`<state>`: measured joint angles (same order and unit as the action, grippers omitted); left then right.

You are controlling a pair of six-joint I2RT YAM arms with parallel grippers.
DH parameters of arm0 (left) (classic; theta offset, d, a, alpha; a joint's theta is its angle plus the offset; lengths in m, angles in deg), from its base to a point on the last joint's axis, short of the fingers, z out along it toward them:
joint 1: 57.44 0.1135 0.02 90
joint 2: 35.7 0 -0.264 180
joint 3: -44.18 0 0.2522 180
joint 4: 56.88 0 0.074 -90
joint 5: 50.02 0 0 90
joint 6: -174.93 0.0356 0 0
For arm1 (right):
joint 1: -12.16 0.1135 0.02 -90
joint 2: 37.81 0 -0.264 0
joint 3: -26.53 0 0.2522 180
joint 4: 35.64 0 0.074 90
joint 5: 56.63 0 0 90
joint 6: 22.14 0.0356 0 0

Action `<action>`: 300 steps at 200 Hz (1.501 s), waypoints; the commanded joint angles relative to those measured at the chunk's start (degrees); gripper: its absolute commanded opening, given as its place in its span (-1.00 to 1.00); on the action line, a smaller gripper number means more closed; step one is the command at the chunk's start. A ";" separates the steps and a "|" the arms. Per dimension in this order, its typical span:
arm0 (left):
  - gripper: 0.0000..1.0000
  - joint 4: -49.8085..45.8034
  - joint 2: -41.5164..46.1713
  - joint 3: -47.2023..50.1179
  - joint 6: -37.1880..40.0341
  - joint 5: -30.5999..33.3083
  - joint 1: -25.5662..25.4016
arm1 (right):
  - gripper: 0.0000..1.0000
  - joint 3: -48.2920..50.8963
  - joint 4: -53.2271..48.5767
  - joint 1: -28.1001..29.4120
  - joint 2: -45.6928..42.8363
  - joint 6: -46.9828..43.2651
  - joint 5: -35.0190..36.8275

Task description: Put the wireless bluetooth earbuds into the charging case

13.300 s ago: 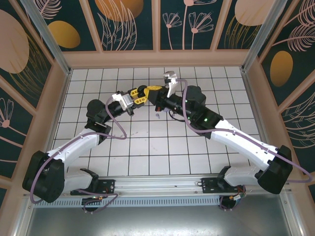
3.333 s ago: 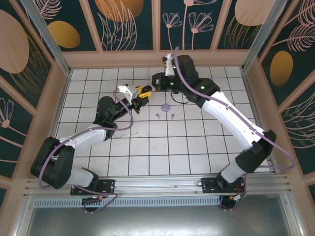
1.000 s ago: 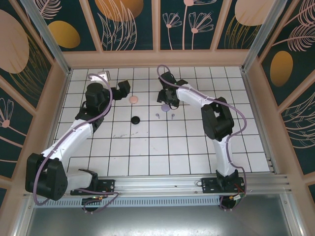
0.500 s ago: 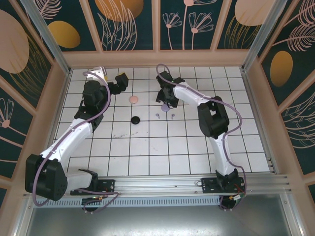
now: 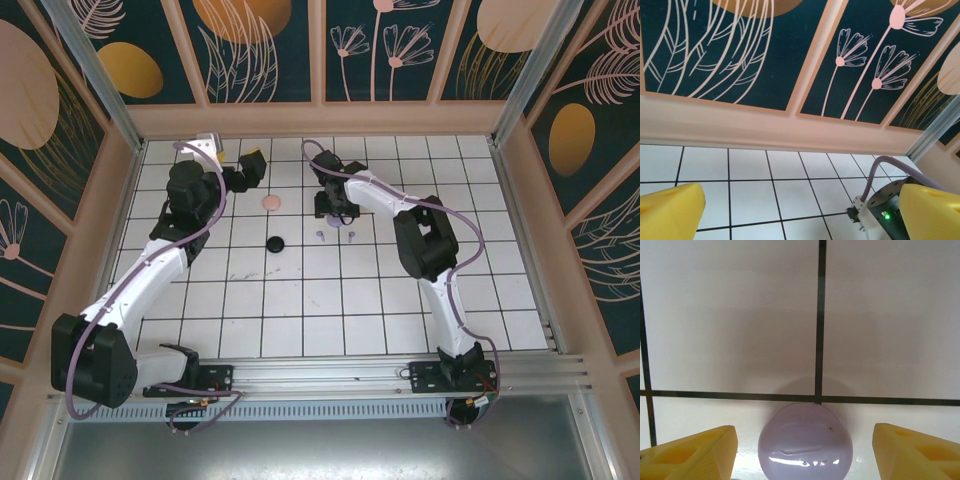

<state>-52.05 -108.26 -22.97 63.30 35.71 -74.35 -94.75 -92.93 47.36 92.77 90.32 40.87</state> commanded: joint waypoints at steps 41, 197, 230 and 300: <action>0.97 -0.60 -1.36 -1.99 0.43 -2.96 0.21 | 0.41 1.92 0.59 -0.07 0.37 -4.51 -1.04; 0.97 1.42 -2.81 -0.37 -1.91 -3.14 0.20 | 0.23 1.56 1.79 0.67 3.95 -2.07 -1.62; 0.98 2.32 -2.28 0.92 -2.79 -3.94 0.22 | 0.24 -0.27 0.83 0.58 5.52 -3.35 -0.38; 0.93 3.83 -0.88 3.11 -0.55 -6.27 0.24 | 0.06 -0.44 0.37 0.57 5.92 -5.89 -0.55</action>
<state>-51.05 -110.82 -20.96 61.36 31.34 -74.35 -95.14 -93.04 47.58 95.53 85.54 40.15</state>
